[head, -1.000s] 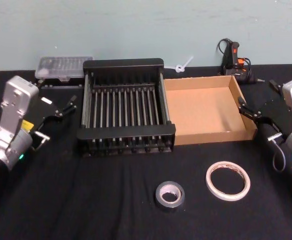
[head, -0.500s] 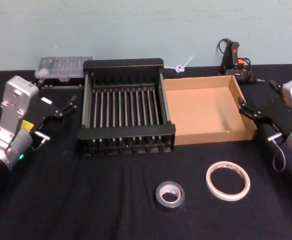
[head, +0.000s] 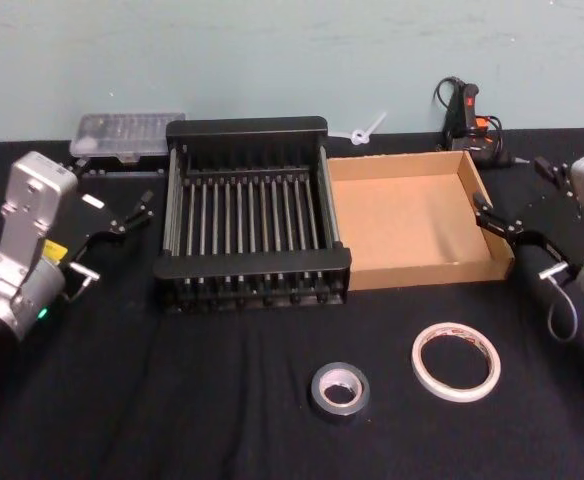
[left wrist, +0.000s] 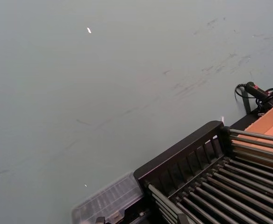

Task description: Pick up the white tape and place it into the black box , Pick up the silver tape and place it into the brown box.

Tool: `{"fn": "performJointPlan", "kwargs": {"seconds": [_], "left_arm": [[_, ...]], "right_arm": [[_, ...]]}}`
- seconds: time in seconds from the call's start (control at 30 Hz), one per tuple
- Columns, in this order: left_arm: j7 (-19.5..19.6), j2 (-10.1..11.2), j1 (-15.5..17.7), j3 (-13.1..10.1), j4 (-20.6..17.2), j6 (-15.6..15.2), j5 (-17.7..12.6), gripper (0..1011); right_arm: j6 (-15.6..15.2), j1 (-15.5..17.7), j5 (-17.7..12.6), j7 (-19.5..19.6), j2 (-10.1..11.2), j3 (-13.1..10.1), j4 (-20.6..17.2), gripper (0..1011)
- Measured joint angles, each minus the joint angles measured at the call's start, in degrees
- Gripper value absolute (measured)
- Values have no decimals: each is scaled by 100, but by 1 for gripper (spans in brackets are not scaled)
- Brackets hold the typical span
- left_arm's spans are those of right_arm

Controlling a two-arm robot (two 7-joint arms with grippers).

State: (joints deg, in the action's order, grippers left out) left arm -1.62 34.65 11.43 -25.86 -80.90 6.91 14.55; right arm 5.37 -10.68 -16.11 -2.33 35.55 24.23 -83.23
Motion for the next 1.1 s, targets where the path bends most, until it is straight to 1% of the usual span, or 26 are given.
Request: {"fn": "performJointPlan", "kwargs": {"seconds": [0.27, 0.3, 0.43, 0.47, 0.5, 0.6, 0.67, 0.7, 0.77, 0.87, 0.9, 1.1], "left_arm": [[0, -1, 0, 0, 0, 0, 0, 1001], [0, 0, 0, 0, 0, 0, 0, 1001], [0, 0, 0, 0, 0, 0, 0, 1002], [0, 0, 0, 0, 0, 0, 0, 1001], [0, 0, 0, 0, 0, 0, 0, 1001], [0, 0, 0, 0, 0, 0, 0, 1002], [0, 0, 0, 0, 0, 0, 0, 1001], [0, 0, 0, 0, 0, 0, 0, 1001], [0, 0, 0, 0, 0, 0, 0, 1001], [1, 0, 0, 0, 0, 0, 0, 1001], [0, 0, 0, 0, 0, 0, 0, 1002], [0, 0, -1, 0, 0, 0, 0, 1001]], "right_arm": [[-326, 272, -389, -417, 201, -249, -514, 1002], [-409, 348, -480, -508, 260, -303, -644, 1002], [-631, 527, -731, -760, 392, -435, -931, 1002], [-733, 606, -843, -875, 449, -486, -1045, 1002], [-733, 606, -843, -875, 449, -486, -1045, 1002], [-988, 814, -1072, -1130, 602, -593, -1316, 1002], [-1130, 931, -1156, -1248, 689, -645, -1463, 1002], [-1130, 931, -1156, -1248, 689, -645, -1463, 1002], [-1300, 1069, -1251, -1384, 790, -709, -1611, 1002], [-1442, 1167, -1320, -1467, 853, -752, -1702, 1002], [-1538, 1233, -1356, -1528, 899, -776, -1763, 1002], [-1812, 1381, -1374, -1691, 1002, -786, -1858, 1002]]}}
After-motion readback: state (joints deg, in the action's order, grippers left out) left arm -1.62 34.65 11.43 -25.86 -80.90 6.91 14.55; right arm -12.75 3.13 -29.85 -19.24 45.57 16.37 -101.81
